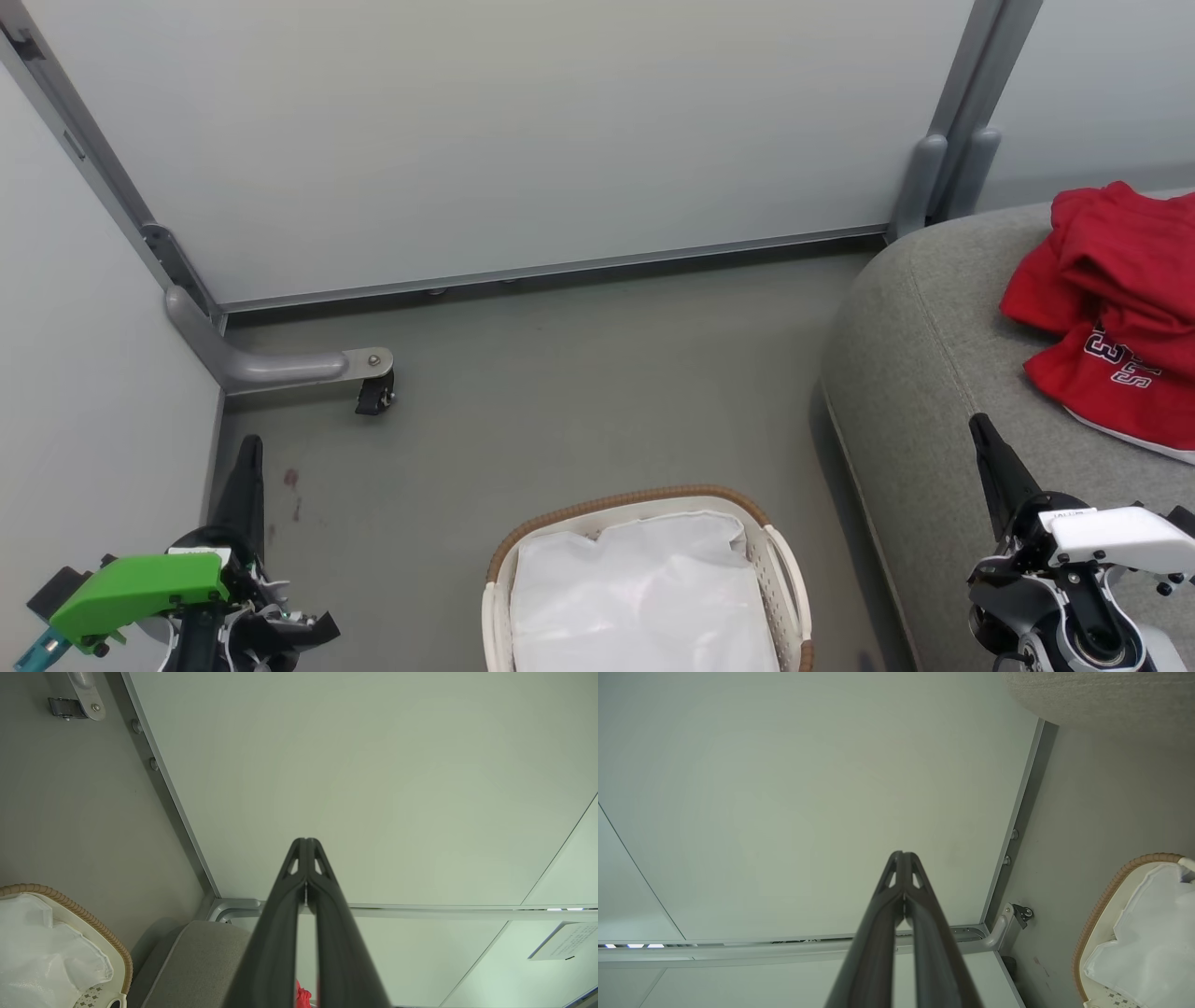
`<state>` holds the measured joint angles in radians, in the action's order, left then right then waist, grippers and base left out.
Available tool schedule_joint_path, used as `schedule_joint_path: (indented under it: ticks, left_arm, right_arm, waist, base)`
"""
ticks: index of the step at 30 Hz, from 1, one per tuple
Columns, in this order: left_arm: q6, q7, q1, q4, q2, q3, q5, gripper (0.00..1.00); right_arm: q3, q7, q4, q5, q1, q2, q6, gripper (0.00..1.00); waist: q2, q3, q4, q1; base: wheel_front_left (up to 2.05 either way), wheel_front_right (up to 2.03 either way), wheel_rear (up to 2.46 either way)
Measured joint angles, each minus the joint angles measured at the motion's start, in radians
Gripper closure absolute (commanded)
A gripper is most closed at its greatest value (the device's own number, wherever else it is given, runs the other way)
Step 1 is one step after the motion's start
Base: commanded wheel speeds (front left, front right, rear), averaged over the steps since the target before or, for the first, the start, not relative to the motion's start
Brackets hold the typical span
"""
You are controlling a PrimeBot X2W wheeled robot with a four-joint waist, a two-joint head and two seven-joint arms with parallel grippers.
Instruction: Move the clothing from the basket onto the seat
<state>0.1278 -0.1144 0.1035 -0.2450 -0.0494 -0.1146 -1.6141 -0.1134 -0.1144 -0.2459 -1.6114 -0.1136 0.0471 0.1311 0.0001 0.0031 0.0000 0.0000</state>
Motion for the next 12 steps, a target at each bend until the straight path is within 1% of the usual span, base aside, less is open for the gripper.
schedule_joint_path:
  ticks: [12]
  left_arm:
    - [0.000,0.000,0.000,0.000,0.000,0.000,0.000,1.00]
  right_arm:
    - [0.000,0.000,0.000,0.000,0.000,0.000,0.000,1.00]
  waist:
    - [0.0000,0.000,0.000,0.0000]
  base:
    - [0.00,0.00,0.00]
